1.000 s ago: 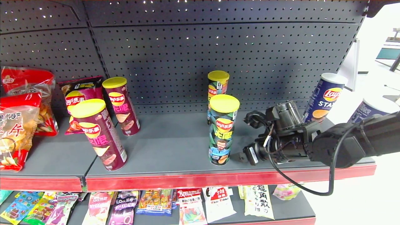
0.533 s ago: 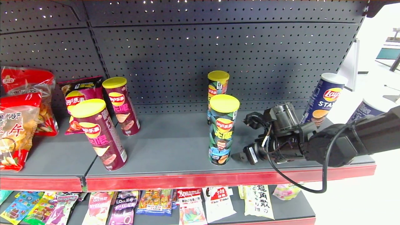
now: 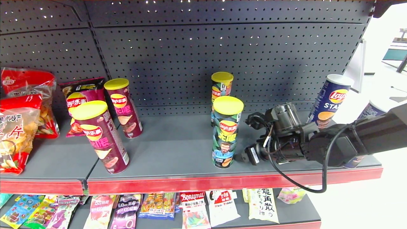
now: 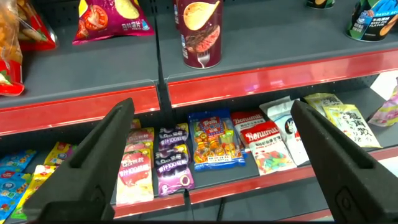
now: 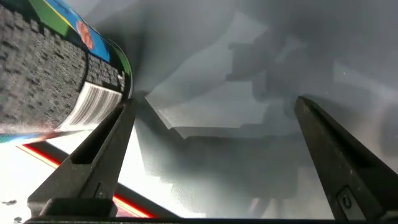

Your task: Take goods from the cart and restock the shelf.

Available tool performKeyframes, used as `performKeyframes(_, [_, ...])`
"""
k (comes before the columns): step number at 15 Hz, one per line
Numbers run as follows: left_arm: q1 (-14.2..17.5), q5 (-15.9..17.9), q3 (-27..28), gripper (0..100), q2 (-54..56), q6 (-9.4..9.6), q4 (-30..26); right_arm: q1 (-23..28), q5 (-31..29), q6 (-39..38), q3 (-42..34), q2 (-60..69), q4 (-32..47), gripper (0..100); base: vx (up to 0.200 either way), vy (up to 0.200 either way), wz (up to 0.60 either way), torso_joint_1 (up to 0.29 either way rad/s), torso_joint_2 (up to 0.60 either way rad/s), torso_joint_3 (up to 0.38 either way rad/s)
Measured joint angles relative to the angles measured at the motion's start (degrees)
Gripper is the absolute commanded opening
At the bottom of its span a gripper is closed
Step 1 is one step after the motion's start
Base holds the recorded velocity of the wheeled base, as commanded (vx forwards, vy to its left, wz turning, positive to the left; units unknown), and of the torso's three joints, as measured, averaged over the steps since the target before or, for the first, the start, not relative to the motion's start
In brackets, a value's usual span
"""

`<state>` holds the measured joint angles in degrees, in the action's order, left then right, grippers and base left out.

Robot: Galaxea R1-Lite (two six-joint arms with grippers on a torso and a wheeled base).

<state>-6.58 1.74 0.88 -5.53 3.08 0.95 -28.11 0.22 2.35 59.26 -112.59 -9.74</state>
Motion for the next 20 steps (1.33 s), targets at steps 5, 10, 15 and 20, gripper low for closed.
performKeyframes(5, [0.00,0.02,-0.02,100,0.00,-0.02,0.00,-0.38,0.11,0.00,0.24,-0.15,-0.05,100,0.000,0.000,0.00,0.000,0.00,0.000])
performKeyframes(10, [0.00,0.02,-0.02,100,0.00,0.00,0.00,-0.74,0.07,0.02,0.52,-0.34,-0.05,100,0.000,0.000,0.00,0.000,0.00,0.000])
performKeyframes(15, [0.00,0.02,0.02,100,0.00,-0.02,0.00,-0.85,0.00,0.10,1.11,-0.78,-0.07,100,0.000,0.000,0.00,0.000,0.00,0.000])
performKeyframes(20, [0.00,0.02,0.02,100,0.00,0.00,0.00,-1.54,0.02,-0.01,1.32,-0.98,-0.09,100,0.000,0.000,0.00,0.000,0.00,0.000])
